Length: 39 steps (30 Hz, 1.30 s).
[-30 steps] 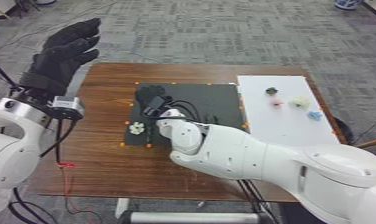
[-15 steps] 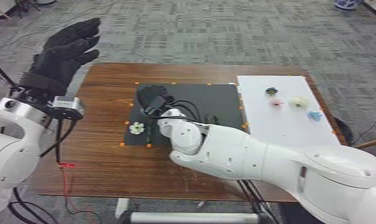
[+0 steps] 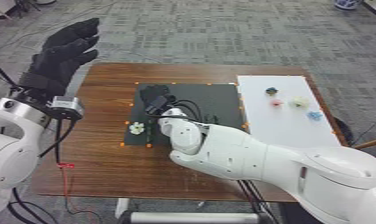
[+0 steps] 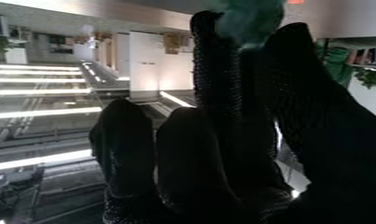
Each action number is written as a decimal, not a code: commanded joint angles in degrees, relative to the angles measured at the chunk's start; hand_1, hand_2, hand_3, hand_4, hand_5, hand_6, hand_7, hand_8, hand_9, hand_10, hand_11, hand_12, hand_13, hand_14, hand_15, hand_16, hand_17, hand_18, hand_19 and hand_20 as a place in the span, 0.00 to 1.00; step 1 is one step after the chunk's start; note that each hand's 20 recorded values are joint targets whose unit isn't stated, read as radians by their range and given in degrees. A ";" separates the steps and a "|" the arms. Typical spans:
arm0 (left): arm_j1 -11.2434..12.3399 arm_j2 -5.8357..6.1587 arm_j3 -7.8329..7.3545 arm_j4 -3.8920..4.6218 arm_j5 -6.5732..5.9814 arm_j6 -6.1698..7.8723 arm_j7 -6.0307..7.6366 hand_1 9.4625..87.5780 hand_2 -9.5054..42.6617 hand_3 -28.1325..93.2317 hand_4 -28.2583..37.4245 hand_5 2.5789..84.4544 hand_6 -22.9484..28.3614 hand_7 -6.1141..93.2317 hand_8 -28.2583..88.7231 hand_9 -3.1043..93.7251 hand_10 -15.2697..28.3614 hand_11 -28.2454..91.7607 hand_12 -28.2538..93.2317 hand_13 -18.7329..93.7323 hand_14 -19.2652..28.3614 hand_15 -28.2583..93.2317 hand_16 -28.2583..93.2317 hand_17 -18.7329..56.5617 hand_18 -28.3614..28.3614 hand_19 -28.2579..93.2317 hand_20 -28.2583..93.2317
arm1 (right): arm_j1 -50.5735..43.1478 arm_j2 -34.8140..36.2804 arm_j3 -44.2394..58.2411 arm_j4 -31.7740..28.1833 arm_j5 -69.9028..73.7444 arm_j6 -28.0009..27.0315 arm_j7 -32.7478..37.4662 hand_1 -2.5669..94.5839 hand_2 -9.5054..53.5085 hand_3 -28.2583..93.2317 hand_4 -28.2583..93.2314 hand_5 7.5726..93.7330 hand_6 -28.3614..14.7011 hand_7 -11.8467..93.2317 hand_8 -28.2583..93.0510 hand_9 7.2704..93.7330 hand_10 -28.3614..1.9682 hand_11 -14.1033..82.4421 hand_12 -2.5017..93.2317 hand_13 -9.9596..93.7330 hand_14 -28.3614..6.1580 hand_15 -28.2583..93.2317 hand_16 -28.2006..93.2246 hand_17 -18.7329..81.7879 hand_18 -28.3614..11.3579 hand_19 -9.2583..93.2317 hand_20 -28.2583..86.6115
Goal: Arrange flowers
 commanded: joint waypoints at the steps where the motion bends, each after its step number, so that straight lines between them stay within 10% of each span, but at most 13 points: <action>1: 0.36 -0.64 -0.49 -0.13 0.11 -0.47 -0.11 0.20 0.13 0.83 0.07 0.25 0.48 0.25 0.17 0.19 0.54 0.38 0.38 0.22 0.61 0.48 0.21 0.12 0.77 0.50 0.32 | 0.25 -0.01 0.09 -0.54 -0.67 -0.08 0.50 0.50 0.00 0.83 0.00 0.60 0.77 0.32 0.10 0.86 0.74 0.28 0.25 0.92 0.83 0.93 0.50 0.74 0.23 1.00 0.84; 15: 1.70 -0.97 -1.58 -0.56 0.18 -0.16 -0.13 0.20 0.14 0.82 0.07 0.26 0.49 0.24 0.17 0.19 0.54 0.38 0.37 0.21 0.63 0.49 0.21 0.11 0.78 0.51 0.32 | 2.12 1.47 -1.37 -3.44 -0.28 3.27 1.50 0.53 0.00 0.72 0.00 0.57 0.75 0.31 0.11 0.86 0.72 0.36 0.26 0.91 0.82 0.93 0.49 0.74 0.21 1.00 0.85; 27: 6.76 -2.76 -5.58 -2.25 0.21 0.41 0.00 0.21 0.16 0.81 0.07 0.26 0.51 0.23 0.17 0.20 0.58 0.39 0.38 0.22 0.68 0.52 0.21 0.10 0.81 0.54 0.32 | 2.41 10.55 1.87 -14.16 -2.03 5.77 4.41 0.44 0.00 0.79 0.00 0.53 0.71 0.30 0.12 0.80 0.69 0.41 0.24 0.90 0.80 0.93 0.50 0.72 0.20 1.00 0.85; 39: 12.94 -4.91 -10.31 -4.26 0.44 1.15 -0.28 0.21 0.15 0.82 0.04 0.28 0.50 0.26 0.16 0.21 0.58 0.41 0.38 0.22 0.68 0.55 0.20 0.10 0.81 0.55 0.30 | -23.50 37.28 32.16 -26.16 -1.13 -3.13 4.92 0.32 0.00 0.84 0.00 0.22 0.42 0.23 0.17 0.28 0.30 0.36 0.26 0.65 0.51 0.95 0.42 0.52 0.12 0.99 0.72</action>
